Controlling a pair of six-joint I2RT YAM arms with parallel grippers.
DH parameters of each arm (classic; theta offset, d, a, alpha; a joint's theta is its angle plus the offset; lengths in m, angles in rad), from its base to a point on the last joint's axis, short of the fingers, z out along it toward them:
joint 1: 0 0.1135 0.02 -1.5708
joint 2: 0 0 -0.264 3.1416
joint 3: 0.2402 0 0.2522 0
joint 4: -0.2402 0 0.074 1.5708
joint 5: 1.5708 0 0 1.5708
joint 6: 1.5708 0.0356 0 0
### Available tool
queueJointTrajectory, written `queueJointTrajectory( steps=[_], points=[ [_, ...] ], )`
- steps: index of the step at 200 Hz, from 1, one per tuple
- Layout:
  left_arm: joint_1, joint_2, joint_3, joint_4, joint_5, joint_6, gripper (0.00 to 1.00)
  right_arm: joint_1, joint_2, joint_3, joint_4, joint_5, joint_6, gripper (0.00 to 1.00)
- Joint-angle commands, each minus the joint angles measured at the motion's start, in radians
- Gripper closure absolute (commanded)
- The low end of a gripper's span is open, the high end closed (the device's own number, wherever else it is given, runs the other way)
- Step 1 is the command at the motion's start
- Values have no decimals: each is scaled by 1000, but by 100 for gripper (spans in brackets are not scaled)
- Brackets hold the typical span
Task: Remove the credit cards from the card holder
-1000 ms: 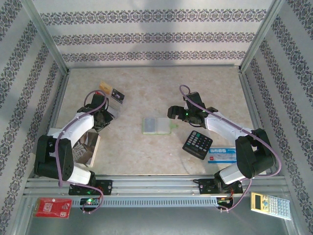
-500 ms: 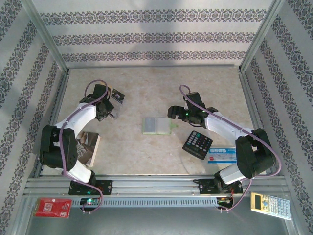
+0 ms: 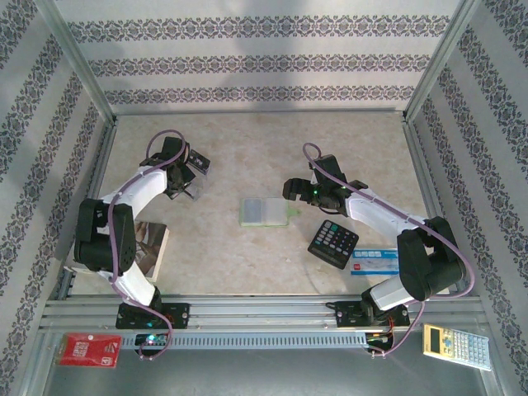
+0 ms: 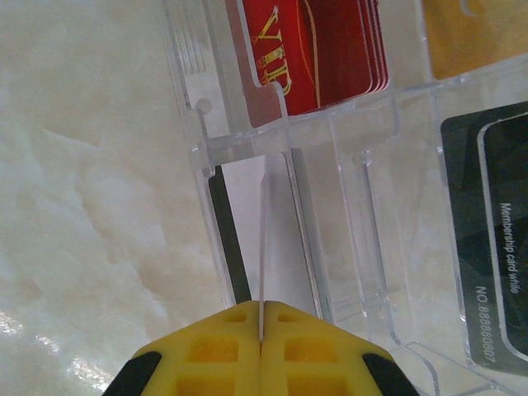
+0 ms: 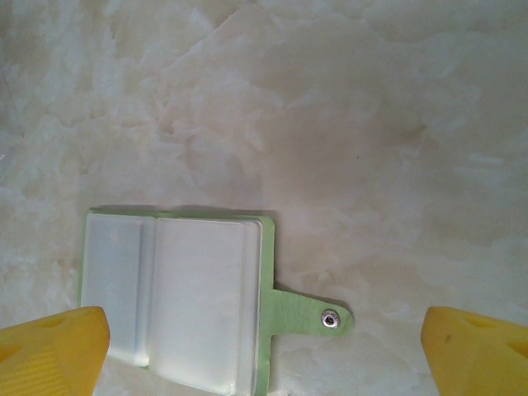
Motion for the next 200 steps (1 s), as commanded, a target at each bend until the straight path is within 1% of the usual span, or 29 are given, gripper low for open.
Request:
queueJointTrajectory(
  steps=[1, 37, 98, 122, 139, 175, 200],
  points=[
    [4, 23, 23, 16, -37, -54, 100, -1, 5, -9, 6, -4, -3, 3],
    [3, 28, 1, 68, -51, -135, 100, 0, 20, -3, 12, -22, 3, 3],
    [3, 46, -6, 72, -66, -171, 100, -2, 20, -6, 11, -22, 3, 3],
    [4, 59, -14, 82, -55, -180, 100, -4, 23, -4, 11, -25, 3, 3],
    [3, 68, -11, 82, -50, -181, 98, -3, 24, -4, 10, -26, 3, 3],
    [2, 77, -3, 88, -38, -180, 89, -4, 22, -4, 10, -26, 4, 3],
    [1, 78, 4, 93, -26, -171, 86, -4, 23, -3, 10, -27, 7, 4]
  ],
)
